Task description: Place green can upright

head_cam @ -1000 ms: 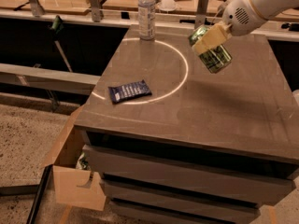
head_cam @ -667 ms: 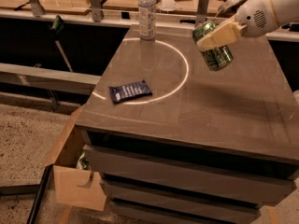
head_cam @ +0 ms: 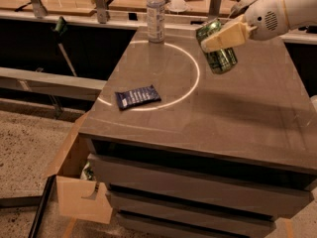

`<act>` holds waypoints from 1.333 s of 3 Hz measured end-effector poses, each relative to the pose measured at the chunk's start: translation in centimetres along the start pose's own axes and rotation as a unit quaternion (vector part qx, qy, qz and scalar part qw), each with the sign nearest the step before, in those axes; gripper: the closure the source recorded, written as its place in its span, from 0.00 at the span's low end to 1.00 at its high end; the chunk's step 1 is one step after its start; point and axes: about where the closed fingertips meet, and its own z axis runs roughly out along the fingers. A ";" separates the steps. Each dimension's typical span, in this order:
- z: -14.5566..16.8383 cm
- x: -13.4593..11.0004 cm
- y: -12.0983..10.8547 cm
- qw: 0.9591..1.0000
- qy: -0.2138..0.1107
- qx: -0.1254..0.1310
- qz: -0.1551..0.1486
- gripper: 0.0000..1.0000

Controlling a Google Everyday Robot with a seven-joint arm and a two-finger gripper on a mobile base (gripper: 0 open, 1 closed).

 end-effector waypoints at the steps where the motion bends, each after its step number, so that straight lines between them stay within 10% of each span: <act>1: 1.0 0.4 -0.2 1.000 -0.028 0.002 -0.003 1.00; 4: 4.9 2.1 -1.1 0.980 -0.189 -0.017 -0.068 1.00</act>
Offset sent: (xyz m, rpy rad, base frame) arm 0.0185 0.0161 -0.0401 0.2711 -0.2650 0.0038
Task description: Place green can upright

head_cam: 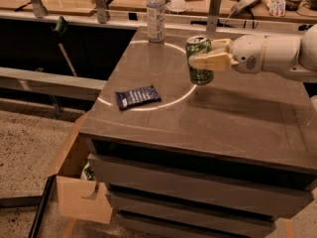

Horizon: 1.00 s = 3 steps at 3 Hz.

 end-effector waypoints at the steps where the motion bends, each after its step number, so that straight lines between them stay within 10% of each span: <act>1: 0.6 0.6 0.2 1.000 -0.026 -0.015 -0.005 1.00; 3: 2.2 1.9 1.3 0.997 -0.062 -0.038 -0.003 0.82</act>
Offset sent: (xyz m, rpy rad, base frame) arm -0.0068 0.0210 -0.0245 0.1481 -0.0496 0.0980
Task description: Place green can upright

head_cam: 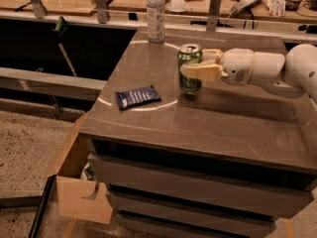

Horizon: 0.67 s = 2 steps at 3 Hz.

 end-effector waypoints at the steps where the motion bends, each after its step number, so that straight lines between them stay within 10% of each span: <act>1: 0.3 0.4 0.2 1.000 -0.005 -0.004 0.000 0.57; 2: 0.5 0.8 0.5 1.000 -0.004 -0.003 -0.004 0.36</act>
Offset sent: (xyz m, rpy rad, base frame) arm -0.0073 0.0018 -0.0142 -0.0026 -0.0180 -0.0087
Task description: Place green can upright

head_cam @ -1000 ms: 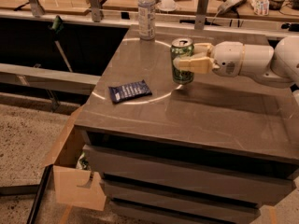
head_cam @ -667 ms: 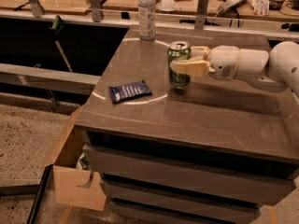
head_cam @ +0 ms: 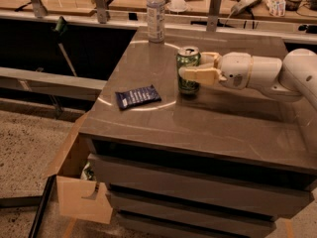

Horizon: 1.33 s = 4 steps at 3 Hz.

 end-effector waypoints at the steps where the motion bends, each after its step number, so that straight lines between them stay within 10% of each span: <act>1: 0.0 0.3 0.3 1.000 0.003 0.007 -0.010 0.12; 4: -3.7 0.7 -0.7 0.997 0.038 0.061 -0.038 0.00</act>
Offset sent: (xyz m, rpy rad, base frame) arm -0.0070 -0.0034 -0.0105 -0.0242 -0.0639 -0.0557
